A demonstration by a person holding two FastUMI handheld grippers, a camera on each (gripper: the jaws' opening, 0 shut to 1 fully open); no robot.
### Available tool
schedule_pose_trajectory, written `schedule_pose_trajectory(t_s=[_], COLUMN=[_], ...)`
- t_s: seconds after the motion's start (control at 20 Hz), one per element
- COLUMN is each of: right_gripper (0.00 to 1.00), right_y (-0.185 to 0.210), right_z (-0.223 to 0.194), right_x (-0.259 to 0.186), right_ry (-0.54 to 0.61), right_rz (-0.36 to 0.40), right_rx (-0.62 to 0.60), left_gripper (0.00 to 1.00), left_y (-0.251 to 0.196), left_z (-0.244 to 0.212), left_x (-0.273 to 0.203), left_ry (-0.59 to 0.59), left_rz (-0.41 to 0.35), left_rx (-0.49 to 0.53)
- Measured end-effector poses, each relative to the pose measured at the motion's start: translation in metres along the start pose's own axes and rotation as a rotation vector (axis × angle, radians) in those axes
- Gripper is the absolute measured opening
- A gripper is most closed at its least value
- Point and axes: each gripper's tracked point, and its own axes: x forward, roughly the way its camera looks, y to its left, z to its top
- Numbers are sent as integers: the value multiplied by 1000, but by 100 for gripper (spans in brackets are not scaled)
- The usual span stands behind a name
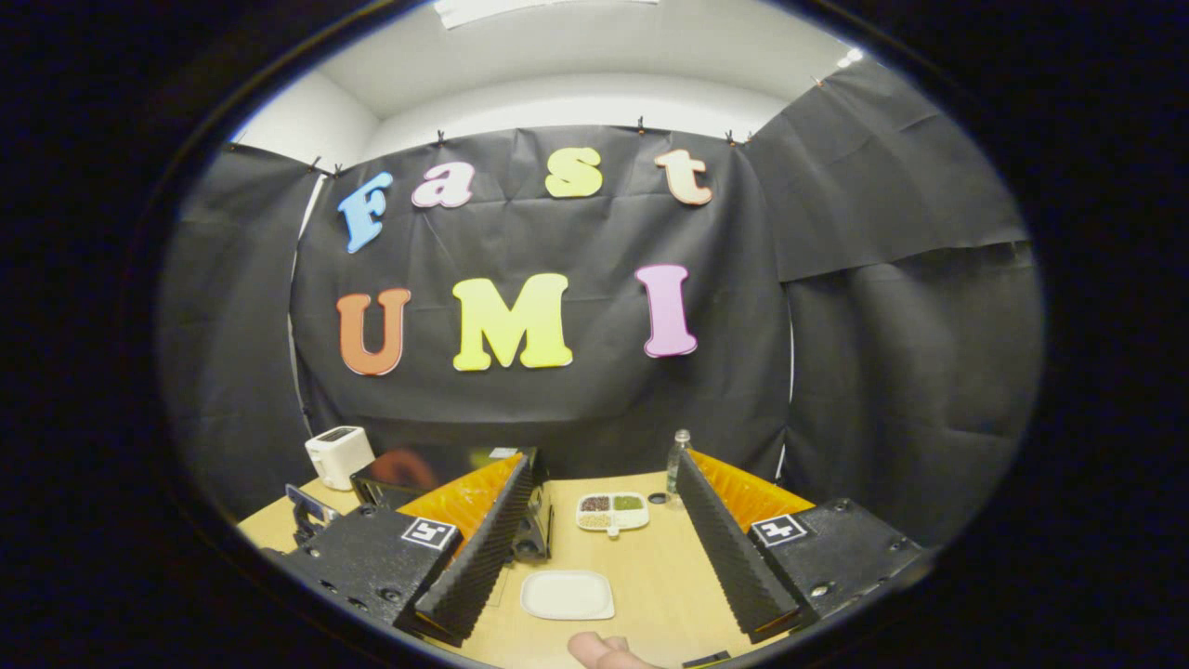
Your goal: Open the electric oven with the left hand, put the food in, and close the electric oven.
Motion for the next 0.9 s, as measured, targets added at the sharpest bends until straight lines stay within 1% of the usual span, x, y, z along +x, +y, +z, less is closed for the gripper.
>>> schedule_pose_trajectory(t_s=[0.05,0.1,0.15,0.25,0.3,0.35,0.4,0.45,0.5,0.55,0.6,0.7,0.75,0.85,0.9], right_gripper=[93,100,100,100,94,100,100,100,100,100,94,94,100,100,94], right_y=[-10,-14,-13,-8,-8,-11,-11,-12,-13,-15,-18,-22,-22,-25,-25], right_z=[6,10,12,11,10,9,8,8,7,7,6,3,3,4,6], right_x=[-2,-6,-9,-11,-11,-10,-10,-9,-10,-9,-10,-10,-11,-12,-13], right_ry=[-25,-44,-58,-54,-51,-45,-41,-41,-38,-41,-38,-30,-28,-33,-37], right_rz=[-24,-40,-43,-22,-14,-8,-3,-1,1,1,-2,-5,-2,-5,-6], right_rx=[-15,-24,-22,-11,-9,-8,-2,4,9,12,14,22,27,26,27], left_gripper=[95,95,95,94,94,93,93,82,93,94,94,93,93,93,93], left_y=[-2,-3,-2,-1,-2,-4,-5,-4,-2,-1,-2,-4,-4,-5,-5], left_z=[-5,-10,-15,-17,-16,-17,-21,-27,-25,-20,-20,-18,-15,-7,-3], left_x=[4,7,10,13,12,13,15,17,20,20,22,19,19,17,12], left_ry=[13,27,43,51,50,55,74,95,92,77,83,96,97,71,73], left_rz=[0,6,15,22,24,23,30,38,43,50,47,43,41,38,30], left_rx=[5,8,4,-4,-2,2,-3,-15,-23,-37,-46,-42,-47,-51,-69])
